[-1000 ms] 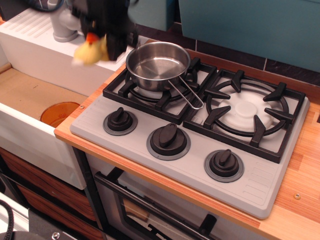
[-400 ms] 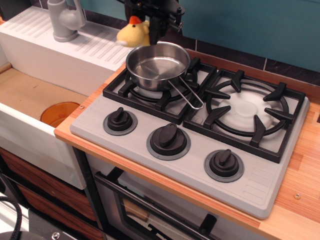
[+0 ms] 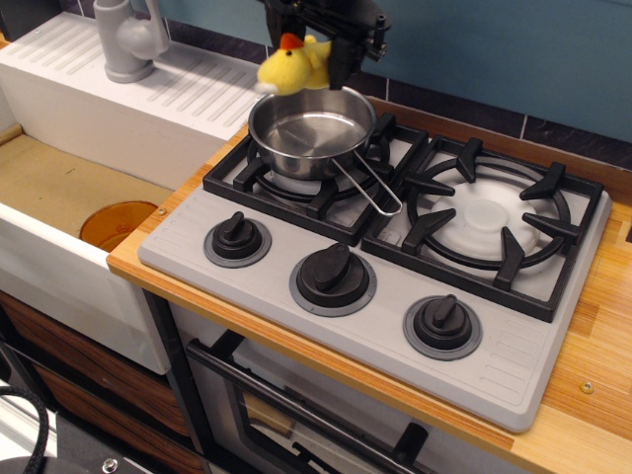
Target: Put pan on stove and put stuffedduck in pan
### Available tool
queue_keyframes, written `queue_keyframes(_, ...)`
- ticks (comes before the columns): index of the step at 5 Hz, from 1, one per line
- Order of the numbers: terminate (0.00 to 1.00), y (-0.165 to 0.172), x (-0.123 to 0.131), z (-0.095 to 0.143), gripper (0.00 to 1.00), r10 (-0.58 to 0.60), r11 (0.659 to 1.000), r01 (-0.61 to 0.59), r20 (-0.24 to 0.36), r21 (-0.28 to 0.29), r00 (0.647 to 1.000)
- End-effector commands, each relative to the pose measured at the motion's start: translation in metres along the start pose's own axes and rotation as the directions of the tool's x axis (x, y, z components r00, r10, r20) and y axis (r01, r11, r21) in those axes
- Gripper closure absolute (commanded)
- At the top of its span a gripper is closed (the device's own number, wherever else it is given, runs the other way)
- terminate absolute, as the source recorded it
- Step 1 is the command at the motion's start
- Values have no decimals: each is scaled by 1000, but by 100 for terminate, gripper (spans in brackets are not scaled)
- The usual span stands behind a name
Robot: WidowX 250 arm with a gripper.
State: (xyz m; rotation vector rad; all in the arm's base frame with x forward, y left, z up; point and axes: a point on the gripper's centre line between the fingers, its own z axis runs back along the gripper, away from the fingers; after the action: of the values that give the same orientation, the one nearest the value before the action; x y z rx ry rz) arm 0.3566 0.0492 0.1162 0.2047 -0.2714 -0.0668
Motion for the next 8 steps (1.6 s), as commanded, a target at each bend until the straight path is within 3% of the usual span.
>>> queue_keyframes(1,0,-1,15,12,0,-4,1000,4,27,8,1000)
queue_keyframes(8,0,-10,17,24,0,11,1000,-11,15,15,1000)
